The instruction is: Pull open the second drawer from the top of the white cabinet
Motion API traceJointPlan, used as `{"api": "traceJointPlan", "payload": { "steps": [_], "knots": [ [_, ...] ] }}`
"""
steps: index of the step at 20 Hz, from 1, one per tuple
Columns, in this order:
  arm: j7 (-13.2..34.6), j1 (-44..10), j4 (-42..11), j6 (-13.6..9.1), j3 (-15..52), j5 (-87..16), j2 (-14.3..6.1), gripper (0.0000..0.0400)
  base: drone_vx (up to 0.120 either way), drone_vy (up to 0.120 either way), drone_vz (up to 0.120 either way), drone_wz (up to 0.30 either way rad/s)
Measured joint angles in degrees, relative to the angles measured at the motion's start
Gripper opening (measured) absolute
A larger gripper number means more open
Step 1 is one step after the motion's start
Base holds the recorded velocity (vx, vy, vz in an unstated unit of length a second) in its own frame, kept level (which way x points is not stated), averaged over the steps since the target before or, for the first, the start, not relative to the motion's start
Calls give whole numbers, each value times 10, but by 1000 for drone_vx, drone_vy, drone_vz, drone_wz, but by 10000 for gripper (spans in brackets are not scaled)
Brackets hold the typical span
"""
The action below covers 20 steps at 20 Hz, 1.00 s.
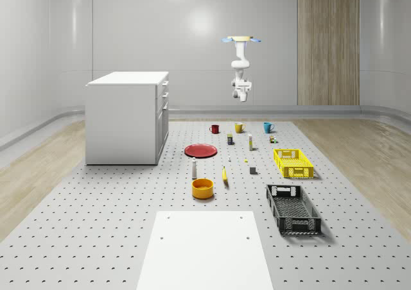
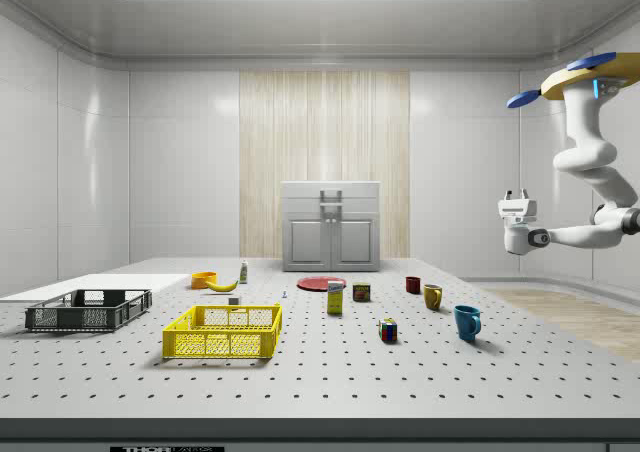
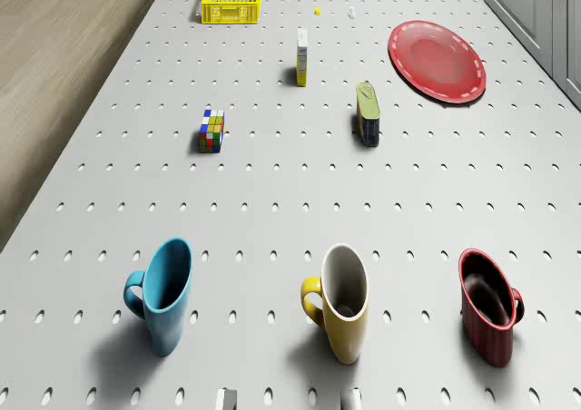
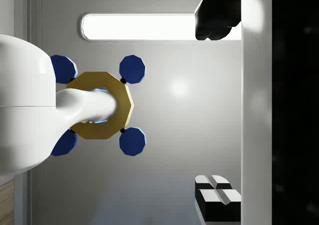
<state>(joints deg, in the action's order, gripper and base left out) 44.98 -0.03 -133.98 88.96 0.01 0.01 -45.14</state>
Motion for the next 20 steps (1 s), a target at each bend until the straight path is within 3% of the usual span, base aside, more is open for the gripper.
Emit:
{"api": "traceJointPlan", "payload": {
  "steps": [4, 10, 20],
  "knots": [
    [-1, -1, 48, -39, 1, 0, 7, 329, 0, 0, 0, 0],
    [-1, -2, 118, -83, 1, 1, 31, 306, 0, 0, 0, 0],
    [-2, -3, 166, -108, 2, 1, 48, 301, 0, 0, 0, 0]
  ]
}}
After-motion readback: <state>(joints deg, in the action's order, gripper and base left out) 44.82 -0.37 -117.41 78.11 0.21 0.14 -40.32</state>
